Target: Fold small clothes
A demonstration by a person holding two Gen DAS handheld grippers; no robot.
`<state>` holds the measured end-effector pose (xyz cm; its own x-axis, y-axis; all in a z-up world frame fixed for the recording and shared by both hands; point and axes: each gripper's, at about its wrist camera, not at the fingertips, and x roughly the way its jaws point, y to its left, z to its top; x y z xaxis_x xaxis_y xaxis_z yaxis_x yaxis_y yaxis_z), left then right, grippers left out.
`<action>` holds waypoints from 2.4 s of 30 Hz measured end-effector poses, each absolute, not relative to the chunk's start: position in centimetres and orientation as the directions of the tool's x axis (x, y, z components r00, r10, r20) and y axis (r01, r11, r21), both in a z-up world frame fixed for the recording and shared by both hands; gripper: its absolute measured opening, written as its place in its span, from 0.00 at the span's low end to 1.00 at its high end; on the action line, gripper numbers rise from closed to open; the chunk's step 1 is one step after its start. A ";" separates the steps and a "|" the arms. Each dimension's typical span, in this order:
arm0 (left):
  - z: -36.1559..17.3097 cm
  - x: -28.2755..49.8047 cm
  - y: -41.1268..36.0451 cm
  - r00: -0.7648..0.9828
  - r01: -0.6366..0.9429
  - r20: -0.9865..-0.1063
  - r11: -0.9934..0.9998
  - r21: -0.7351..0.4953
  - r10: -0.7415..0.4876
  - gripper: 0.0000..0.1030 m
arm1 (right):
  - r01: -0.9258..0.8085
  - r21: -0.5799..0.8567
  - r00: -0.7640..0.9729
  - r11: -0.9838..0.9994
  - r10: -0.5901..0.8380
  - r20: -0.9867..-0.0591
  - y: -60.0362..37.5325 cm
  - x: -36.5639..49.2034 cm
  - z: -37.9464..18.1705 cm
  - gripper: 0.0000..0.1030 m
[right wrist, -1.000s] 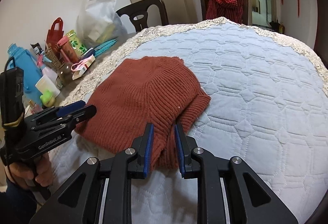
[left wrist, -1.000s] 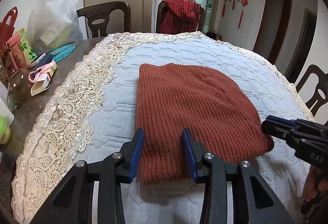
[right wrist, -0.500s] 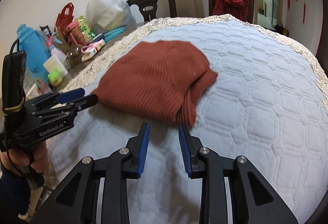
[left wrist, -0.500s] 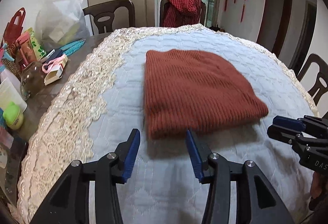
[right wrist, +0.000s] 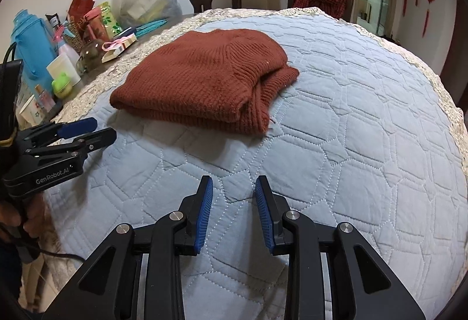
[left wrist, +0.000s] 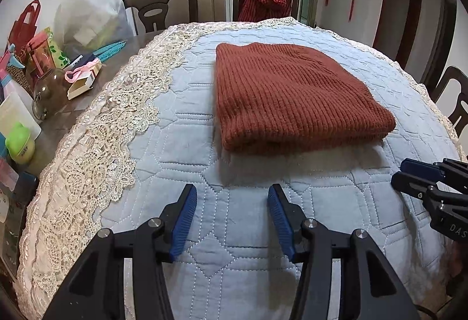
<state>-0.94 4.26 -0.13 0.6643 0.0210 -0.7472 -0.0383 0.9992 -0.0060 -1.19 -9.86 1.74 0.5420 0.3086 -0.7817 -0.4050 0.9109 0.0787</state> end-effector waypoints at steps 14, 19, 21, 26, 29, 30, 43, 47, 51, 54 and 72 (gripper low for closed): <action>-0.4 -0.9 4.2 0.671 -0.055 -0.740 0.999 0.000 0.037 0.62 | -0.422 0.078 0.540 0.903 0.320 -0.778 -9.5 -1.4 1.5 0.43; -0.4 -0.9 4.1 0.672 -0.056 -0.740 0.998 0.000 0.038 0.63 | -0.425 0.078 0.539 0.902 0.321 -0.778 -9.5 -1.4 1.5 0.44; -0.5 -0.9 4.1 0.672 -0.056 -0.740 0.998 0.002 0.039 0.63 | -0.425 0.080 0.539 0.902 0.323 -0.778 -9.5 -1.4 1.5 0.44; -0.5 -0.9 4.1 0.672 -0.057 -0.739 0.998 0.003 0.040 0.63 | -0.426 0.086 0.537 0.901 0.328 -0.777 -9.5 -1.3 1.5 0.44; -0.5 -0.9 4.1 0.672 -0.056 -0.740 0.998 0.002 0.039 0.64 | -0.426 0.091 0.535 0.900 0.332 -0.777 -9.6 -1.2 1.5 0.44; -0.5 -0.9 4.1 0.672 -0.057 -0.739 0.998 0.002 0.039 0.64 | -0.426 0.093 0.535 0.900 0.334 -0.776 -9.7 -1.2 1.5 0.44; -0.5 -0.9 4.1 0.672 -0.057 -0.739 0.998 0.002 0.040 0.64 | -0.426 0.097 0.534 0.900 0.337 -0.776 -9.6 -1.2 1.5 0.45; -0.5 -0.9 4.1 0.672 -0.057 -0.739 0.998 0.002 0.040 0.64 | -0.426 0.097 0.534 0.900 0.336 -0.776 -9.6 -1.2 1.5 0.45; -0.5 -0.9 4.1 0.672 -0.057 -0.739 0.998 0.002 0.040 0.64 | -0.426 0.098 0.534 0.900 0.337 -0.776 -9.7 -1.2 1.5 0.45; -0.5 -0.9 4.1 0.672 -0.057 -0.739 0.998 0.002 0.040 0.64 | -0.426 0.103 0.532 0.899 0.341 -0.775 -9.6 -1.2 1.6 0.45; -0.5 -0.9 4.2 0.671 -0.056 -0.741 0.998 -0.002 0.036 0.64 | -0.426 0.108 0.531 0.898 0.345 -0.774 -9.6 -1.3 1.6 0.45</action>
<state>-0.90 4.19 -0.52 0.6710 0.0360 -0.7405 -0.0563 0.9984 -0.0025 -1.27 -9.56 1.64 0.5306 0.3450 -0.7742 -0.4263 0.8981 0.1081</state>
